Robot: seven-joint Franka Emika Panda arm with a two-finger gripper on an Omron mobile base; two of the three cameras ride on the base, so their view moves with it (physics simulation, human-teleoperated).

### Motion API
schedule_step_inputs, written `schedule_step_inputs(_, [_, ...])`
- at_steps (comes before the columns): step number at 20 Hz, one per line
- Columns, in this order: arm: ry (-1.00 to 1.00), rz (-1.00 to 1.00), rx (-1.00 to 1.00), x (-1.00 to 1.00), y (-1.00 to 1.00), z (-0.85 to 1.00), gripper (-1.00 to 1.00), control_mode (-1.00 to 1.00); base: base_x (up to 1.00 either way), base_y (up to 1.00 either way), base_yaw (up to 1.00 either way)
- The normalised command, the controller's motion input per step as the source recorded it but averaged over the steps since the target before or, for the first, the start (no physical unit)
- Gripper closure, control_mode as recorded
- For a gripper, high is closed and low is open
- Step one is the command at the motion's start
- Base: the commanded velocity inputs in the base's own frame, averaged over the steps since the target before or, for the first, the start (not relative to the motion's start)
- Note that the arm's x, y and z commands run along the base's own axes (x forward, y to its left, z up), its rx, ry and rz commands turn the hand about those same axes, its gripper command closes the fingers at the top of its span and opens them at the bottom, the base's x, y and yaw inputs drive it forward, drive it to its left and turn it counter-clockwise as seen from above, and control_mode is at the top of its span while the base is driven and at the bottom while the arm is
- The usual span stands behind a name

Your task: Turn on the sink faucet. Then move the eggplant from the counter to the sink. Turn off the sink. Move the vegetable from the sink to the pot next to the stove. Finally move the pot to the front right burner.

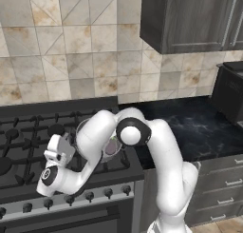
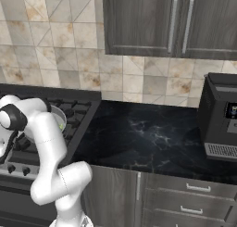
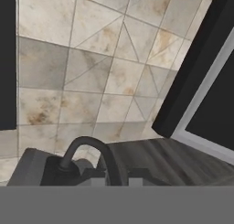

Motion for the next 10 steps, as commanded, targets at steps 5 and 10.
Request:
schedule_step_inputs(5, [0.0, 0.04, 0.0, 0.27, 0.0, -0.33, 1.0, -1.0, 0.0, 0.0, 0.0])
schedule_step_inputs(10, [0.0, 0.04, 0.0, 0.29, 0.0, -0.45, 1.0, -1.0, 0.0, 0.0, 0.0])
